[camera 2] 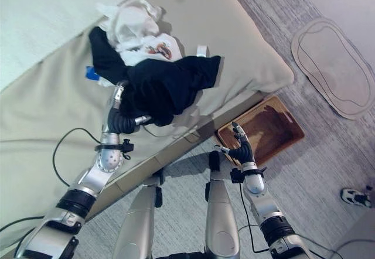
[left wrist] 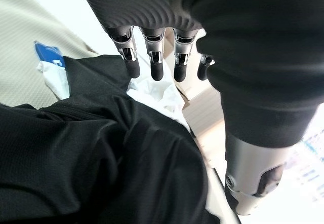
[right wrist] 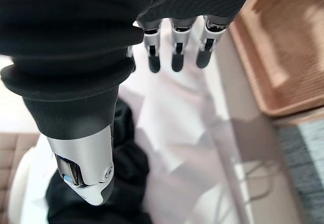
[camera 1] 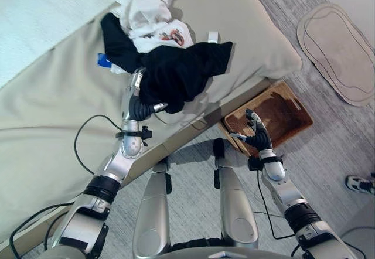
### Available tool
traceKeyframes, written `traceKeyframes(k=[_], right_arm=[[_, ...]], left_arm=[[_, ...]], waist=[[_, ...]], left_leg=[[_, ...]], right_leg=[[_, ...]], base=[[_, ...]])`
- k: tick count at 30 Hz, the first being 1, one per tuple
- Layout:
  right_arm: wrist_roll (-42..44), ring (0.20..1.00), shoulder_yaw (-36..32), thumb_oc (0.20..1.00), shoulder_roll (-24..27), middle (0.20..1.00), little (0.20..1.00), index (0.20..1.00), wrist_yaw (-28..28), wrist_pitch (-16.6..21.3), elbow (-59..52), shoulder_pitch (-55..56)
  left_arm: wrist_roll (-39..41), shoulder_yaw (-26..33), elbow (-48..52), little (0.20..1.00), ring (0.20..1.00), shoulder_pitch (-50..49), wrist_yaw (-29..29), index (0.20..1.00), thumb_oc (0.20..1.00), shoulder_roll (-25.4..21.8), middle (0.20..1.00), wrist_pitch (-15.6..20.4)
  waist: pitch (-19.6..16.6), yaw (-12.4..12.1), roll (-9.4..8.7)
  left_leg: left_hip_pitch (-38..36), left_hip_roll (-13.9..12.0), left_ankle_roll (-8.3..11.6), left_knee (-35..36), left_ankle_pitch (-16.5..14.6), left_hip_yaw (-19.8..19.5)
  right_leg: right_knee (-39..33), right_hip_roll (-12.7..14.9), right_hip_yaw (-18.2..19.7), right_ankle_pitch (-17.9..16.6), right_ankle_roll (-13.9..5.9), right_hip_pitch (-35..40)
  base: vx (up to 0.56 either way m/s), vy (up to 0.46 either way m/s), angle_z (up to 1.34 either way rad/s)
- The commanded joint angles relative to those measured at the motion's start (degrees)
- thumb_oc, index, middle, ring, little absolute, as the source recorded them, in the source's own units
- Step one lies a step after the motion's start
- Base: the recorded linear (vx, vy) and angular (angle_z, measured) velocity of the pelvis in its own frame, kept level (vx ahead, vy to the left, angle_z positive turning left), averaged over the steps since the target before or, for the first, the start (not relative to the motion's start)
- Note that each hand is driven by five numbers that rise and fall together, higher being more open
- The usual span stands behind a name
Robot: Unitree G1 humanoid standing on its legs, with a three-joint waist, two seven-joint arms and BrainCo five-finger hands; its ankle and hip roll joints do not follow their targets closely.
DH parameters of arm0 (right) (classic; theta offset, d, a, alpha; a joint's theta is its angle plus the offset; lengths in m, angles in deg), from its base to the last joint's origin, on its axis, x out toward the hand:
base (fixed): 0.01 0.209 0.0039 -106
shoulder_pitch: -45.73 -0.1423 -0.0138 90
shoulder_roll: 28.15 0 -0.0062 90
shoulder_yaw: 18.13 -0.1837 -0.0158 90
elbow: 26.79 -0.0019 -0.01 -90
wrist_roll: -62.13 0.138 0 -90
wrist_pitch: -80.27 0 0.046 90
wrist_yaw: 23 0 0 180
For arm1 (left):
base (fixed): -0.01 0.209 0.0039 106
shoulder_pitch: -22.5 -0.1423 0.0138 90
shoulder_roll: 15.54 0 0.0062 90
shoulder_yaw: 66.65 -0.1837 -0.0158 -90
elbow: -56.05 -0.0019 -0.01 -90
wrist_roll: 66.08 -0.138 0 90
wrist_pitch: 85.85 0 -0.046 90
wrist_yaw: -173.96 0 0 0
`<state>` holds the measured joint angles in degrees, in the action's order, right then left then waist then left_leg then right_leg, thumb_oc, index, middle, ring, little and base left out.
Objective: Pick up clothes into the bucket
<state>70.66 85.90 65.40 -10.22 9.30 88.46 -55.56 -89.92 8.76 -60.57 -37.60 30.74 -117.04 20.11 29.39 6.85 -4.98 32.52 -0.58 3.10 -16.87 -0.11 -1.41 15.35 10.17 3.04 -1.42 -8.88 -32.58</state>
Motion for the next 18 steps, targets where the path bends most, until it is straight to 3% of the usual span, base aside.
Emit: traceKeyframes(k=[1, 10, 18], right_arm=[[0.57, 1.000, -0.50, 1.000, 2.40, 1.000, 1.000, 1.000, 0.48, 3.82, -5.07, 1.52], [1.04, 1.000, -0.61, 1.000, 4.32, 1.000, 1.000, 1.000, -1.55, 5.17, -8.20, 0.79], [2.31, 1.000, -0.57, 1.000, 5.47, 1.000, 1.000, 1.000, -2.09, 5.62, -9.80, -0.66]], left_arm=[[-5.62, -0.60, -4.76, 1.000, 1.000, 6.57, 4.78, 1.000, 1.000, -3.01, 1.000, -3.10], [-12.69, -6.64, -19.66, 1.000, 1.000, 18.31, 6.47, 1.000, 1.000, -6.51, 1.000, -11.42], [-11.83, -9.64, -26.39, 1.000, 1.000, 24.89, 4.96, 1.000, 1.000, -8.80, 1.000, -12.43]], waist=[[-3.24, 0.89, -1.90], [-3.97, 4.09, -2.27], [-4.85, 5.60, -2.39]], left_leg=[[4.63, -0.67, -0.93, -8.43, -5.26, 4.43], [11.45, -1.47, -0.92, -12.03, -6.29, 4.69], [16.30, -1.92, -0.92, -13.01, -5.90, 5.09]], right_leg=[[-0.10, 2.09, -2.00, -2.87, -1.65, -2.32], [2.69, 0.76, -0.40, -2.81, -1.64, -10.05], [2.79, 0.45, 0.30, -4.23, -2.25, -15.21]], base=[[-0.03, 0.010, -0.09], [-0.02, 0.009, -0.09], [-0.02, 0.009, -0.07]])
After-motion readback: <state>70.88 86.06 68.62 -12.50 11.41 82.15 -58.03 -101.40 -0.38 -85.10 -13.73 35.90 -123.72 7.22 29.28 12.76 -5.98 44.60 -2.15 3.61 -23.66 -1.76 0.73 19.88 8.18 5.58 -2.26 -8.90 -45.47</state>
